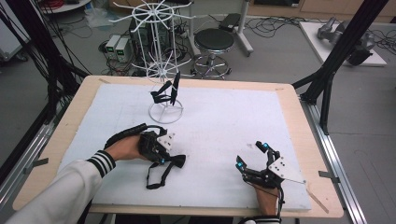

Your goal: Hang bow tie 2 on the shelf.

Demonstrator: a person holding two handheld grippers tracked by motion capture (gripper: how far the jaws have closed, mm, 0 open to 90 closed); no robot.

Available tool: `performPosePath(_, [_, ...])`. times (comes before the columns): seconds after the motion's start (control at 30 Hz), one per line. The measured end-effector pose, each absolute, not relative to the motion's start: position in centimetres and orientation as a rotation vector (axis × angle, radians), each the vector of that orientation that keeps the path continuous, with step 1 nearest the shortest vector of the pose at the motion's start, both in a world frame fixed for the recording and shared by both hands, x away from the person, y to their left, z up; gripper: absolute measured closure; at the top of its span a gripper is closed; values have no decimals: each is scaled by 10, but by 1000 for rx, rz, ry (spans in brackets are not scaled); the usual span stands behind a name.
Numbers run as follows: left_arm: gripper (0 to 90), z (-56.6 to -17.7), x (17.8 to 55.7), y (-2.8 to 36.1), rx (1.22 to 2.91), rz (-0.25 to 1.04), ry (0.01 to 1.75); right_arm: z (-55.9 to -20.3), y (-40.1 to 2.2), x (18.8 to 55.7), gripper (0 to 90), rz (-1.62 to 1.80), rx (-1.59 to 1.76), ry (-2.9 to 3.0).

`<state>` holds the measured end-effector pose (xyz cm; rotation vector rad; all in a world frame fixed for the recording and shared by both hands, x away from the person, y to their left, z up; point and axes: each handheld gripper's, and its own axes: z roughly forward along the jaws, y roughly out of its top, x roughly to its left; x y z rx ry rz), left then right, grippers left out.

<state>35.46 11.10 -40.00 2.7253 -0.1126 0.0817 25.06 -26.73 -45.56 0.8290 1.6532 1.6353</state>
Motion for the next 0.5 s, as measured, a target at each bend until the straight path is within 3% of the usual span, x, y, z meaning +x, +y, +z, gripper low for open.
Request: performPosePath(0.5, [764,-375,353,139,2506,134,58,-456,-267,250,114,1636,831,1653])
